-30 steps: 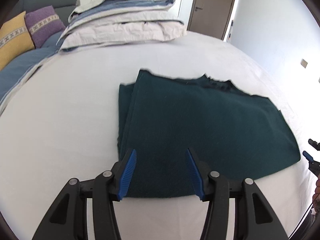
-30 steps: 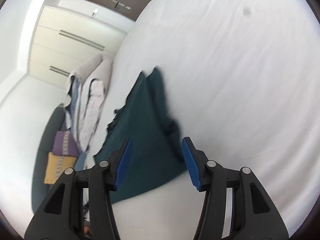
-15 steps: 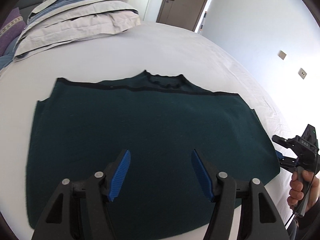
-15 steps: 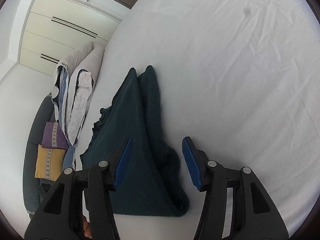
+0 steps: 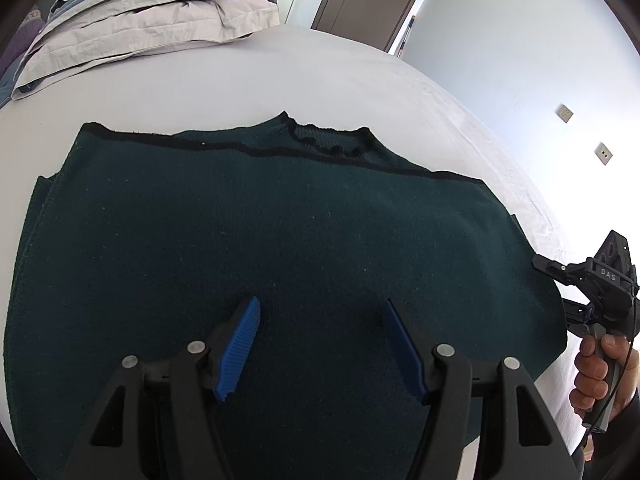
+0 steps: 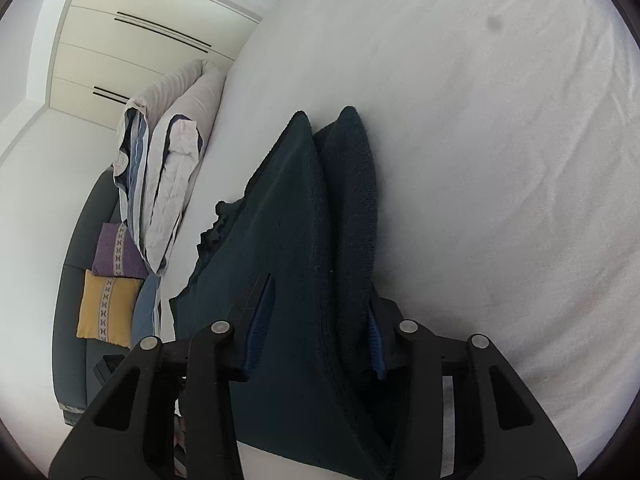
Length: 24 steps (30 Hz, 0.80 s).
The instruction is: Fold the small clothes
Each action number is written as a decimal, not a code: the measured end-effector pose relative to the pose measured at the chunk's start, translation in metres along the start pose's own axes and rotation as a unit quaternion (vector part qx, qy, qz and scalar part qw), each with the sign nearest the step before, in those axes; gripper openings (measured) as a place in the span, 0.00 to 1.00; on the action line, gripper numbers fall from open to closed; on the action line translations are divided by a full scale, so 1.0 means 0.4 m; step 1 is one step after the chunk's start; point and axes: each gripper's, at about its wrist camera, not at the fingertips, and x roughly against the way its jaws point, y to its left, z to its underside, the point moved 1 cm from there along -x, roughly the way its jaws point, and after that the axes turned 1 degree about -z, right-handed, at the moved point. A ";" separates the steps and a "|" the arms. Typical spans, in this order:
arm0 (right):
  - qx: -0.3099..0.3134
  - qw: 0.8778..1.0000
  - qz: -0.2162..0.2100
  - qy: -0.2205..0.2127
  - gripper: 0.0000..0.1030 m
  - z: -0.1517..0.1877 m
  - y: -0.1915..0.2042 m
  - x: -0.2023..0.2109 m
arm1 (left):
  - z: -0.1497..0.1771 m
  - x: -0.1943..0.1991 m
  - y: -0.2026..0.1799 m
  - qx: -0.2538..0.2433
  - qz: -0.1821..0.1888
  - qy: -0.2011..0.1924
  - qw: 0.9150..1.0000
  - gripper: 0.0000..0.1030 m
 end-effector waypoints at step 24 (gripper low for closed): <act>0.322 0.940 0.089 0.067 0.11 0.190 0.528 -0.152 | -0.047 0.051 0.140 0.162 0.144 -0.013 0.976 0.67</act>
